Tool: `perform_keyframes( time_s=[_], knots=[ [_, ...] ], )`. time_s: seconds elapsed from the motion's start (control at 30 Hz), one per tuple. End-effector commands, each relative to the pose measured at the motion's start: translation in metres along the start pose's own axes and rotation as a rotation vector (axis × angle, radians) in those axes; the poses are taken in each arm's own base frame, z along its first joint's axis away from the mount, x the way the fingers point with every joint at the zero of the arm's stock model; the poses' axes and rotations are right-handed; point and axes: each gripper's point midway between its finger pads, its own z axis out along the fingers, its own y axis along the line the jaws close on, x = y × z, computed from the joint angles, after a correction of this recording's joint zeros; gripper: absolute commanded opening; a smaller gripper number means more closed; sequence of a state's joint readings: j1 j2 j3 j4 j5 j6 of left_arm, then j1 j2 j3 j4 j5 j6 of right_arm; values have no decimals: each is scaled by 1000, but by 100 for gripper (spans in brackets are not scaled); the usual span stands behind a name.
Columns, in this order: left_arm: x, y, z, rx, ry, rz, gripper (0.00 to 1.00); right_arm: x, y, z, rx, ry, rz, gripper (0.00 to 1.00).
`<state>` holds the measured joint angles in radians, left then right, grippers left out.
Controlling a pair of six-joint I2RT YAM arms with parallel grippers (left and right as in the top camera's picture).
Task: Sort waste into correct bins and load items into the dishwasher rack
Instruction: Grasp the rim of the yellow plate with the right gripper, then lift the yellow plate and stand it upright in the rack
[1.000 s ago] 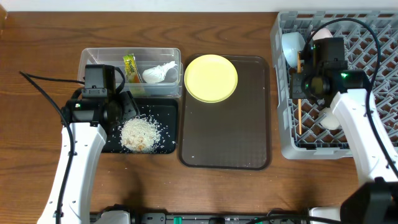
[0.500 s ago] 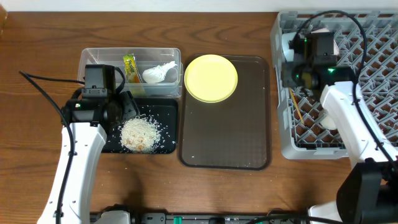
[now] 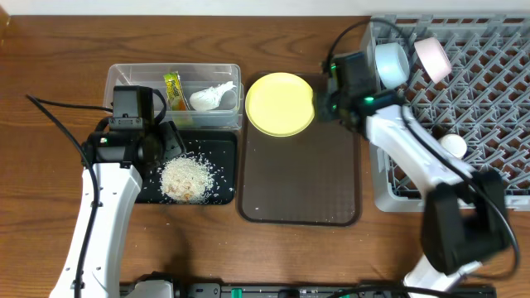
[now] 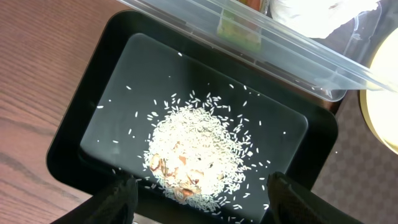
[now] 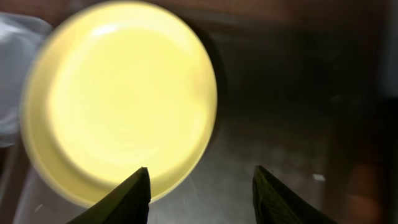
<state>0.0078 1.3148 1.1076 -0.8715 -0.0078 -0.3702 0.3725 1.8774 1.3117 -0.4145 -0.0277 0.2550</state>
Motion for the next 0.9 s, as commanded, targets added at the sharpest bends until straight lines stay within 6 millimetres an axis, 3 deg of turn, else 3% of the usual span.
perform_keyframes(
  time_s=[0.0,0.13,0.23,0.43,0.53,0.6,0.73,0.87],
  knots=[
    [-4,3,-3,-15,-16,-16,70,10,-4,26,51,22,113,51],
    [-4,3,-3,-15,-16,-16,70,24,-7,58,58,47,180,52],
    [-4,3,-3,-15,-16,-16,70,32,-5,70,40,70,202,50],
    [-4,3,-3,-15,-16,-16,70,41,-13,70,70,107,207,25],
    [-4,3,-3,-15,-16,-16,70,40,-23,63,96,113,220,7],
    [-4,3,-3,-15,-16,-16,70,36,-31,55,106,107,225,2],
    [-4,3,-3,-15,-16,-16,70,17,-40,30,103,64,204,1],
    [-4,3,-3,-15,-16,-16,70,-9,-43,-14,92,-12,110,1]
  ],
)
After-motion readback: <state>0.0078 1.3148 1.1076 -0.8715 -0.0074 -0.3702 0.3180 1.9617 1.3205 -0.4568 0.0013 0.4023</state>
